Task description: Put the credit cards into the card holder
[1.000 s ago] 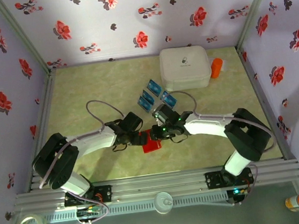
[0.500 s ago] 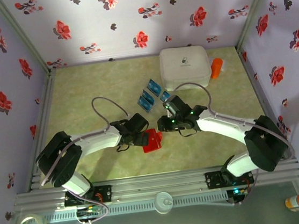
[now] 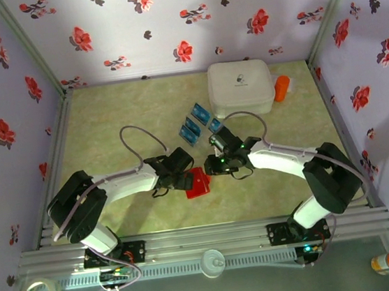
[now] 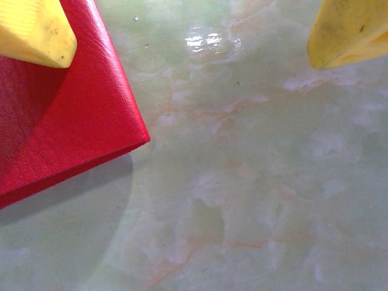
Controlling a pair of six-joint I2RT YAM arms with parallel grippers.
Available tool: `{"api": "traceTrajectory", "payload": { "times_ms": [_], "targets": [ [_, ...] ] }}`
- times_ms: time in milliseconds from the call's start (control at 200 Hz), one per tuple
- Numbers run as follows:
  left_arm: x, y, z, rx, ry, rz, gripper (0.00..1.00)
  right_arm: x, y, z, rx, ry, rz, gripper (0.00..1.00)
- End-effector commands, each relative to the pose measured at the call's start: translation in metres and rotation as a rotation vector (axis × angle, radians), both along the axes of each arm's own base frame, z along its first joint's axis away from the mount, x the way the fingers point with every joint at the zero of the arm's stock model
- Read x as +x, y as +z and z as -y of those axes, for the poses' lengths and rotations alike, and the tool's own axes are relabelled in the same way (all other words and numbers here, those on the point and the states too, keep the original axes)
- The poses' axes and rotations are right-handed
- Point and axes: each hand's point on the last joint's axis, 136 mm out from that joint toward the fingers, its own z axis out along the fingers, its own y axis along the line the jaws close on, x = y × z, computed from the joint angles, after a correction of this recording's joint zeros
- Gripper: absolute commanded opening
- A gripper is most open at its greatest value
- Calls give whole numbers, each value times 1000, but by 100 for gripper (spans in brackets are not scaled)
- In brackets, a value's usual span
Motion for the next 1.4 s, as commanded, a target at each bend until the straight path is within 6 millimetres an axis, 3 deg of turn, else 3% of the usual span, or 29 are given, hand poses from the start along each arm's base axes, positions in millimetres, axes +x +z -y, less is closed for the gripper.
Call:
{"api": "traceTrajectory", "payload": {
  "times_ms": [0,445,655,770,1040,1395],
  "targets": [
    [-14,-19,-15,103,-30,-59,100,4,4,-6,21,20,8,30],
    [-14,-20,-15,101,-27,-58,100,3,-5,-10,31,23,-14,15],
    [-14,-20,-15,98,-26,-57,100,1,-6,-12,50,24,-24,3],
    [-14,-20,-16,97,-25,-57,100,1,-5,-13,54,24,-23,3],
    [-14,-19,-15,96,-26,-55,100,0,-9,-8,33,14,-21,17],
    [-14,-19,-15,94,-25,-54,100,-1,-14,-6,21,18,-28,15]
  ]
}}
